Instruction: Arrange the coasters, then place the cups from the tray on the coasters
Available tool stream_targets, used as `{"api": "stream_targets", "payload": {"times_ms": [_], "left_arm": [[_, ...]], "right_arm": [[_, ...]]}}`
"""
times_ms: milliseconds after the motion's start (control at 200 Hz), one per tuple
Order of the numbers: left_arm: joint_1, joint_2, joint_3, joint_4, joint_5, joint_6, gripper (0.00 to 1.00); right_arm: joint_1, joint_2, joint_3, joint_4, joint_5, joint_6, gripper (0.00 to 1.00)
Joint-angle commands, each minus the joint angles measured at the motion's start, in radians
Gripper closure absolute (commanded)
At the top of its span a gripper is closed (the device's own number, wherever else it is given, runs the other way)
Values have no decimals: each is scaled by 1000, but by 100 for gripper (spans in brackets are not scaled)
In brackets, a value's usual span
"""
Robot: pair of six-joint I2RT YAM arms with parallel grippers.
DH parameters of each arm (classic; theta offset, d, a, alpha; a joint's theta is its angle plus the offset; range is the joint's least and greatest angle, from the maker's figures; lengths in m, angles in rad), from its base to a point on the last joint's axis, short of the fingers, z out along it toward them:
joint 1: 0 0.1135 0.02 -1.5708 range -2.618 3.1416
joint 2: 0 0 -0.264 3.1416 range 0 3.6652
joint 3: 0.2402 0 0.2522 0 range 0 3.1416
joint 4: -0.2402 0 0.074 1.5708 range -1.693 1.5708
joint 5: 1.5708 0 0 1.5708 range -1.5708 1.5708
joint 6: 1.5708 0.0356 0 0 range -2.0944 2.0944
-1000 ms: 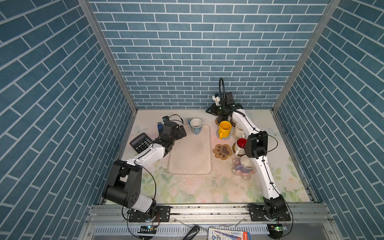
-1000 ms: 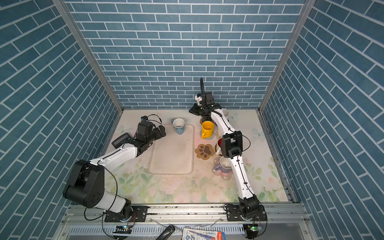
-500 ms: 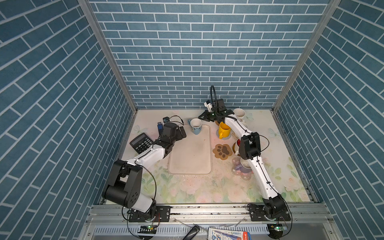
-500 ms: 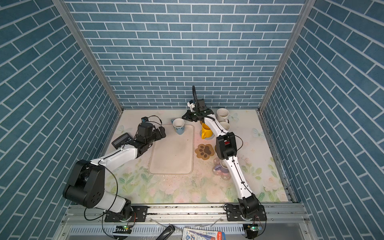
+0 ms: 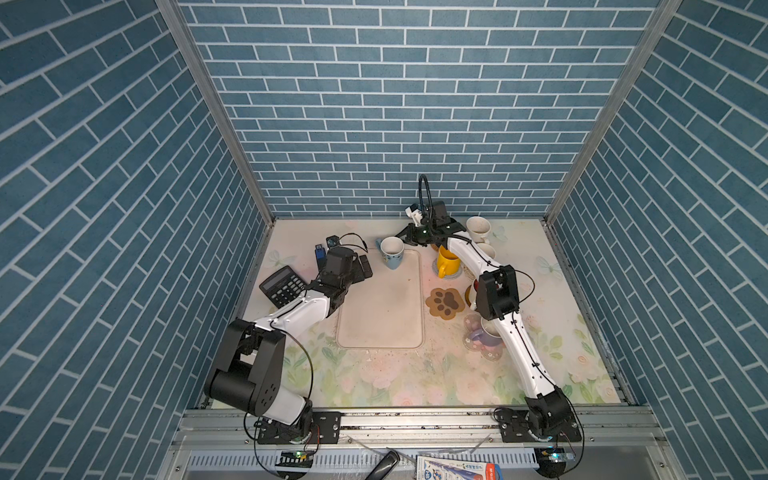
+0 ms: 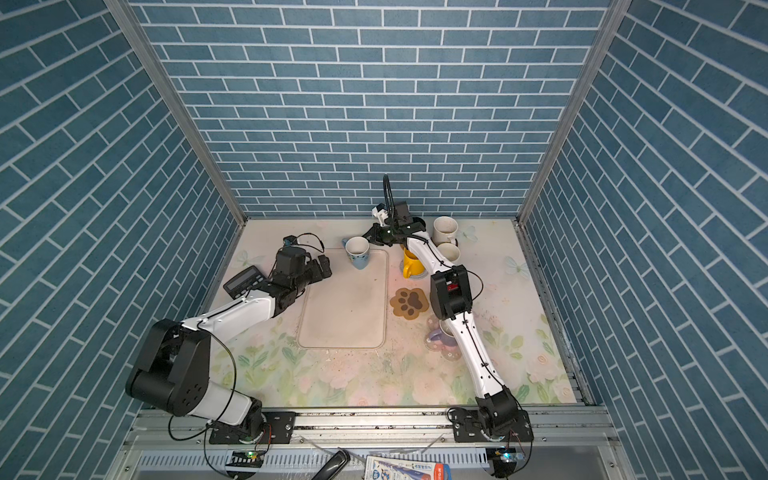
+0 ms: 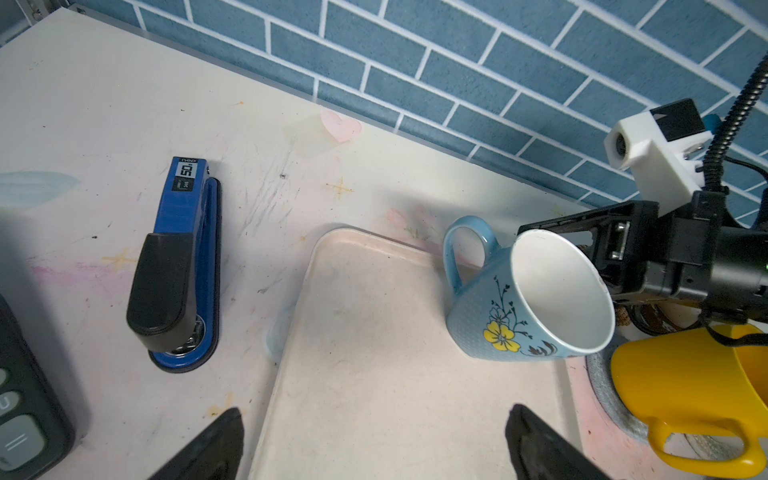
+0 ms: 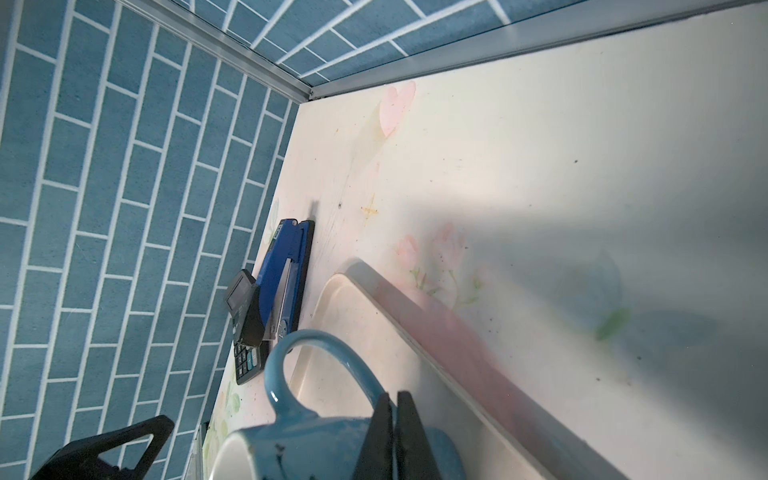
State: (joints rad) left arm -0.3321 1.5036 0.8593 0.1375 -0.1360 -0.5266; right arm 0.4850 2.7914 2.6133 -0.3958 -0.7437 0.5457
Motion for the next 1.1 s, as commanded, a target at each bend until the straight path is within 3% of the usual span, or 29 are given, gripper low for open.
{"api": "stream_targets", "payload": {"times_ms": [0, 755, 1095], "left_arm": [[7, 6, -1, 11, 1, 11, 1], [7, 54, 6, 24, 36, 7, 1], [7, 50, -5, 41, 50, 10, 1]], "right_arm": [[10, 37, 42, 13, -24, 6, 92], [43, 33, -5, -3, -29, -3, 93], [72, 38, -51, 4, -112, -33, 93]]}}
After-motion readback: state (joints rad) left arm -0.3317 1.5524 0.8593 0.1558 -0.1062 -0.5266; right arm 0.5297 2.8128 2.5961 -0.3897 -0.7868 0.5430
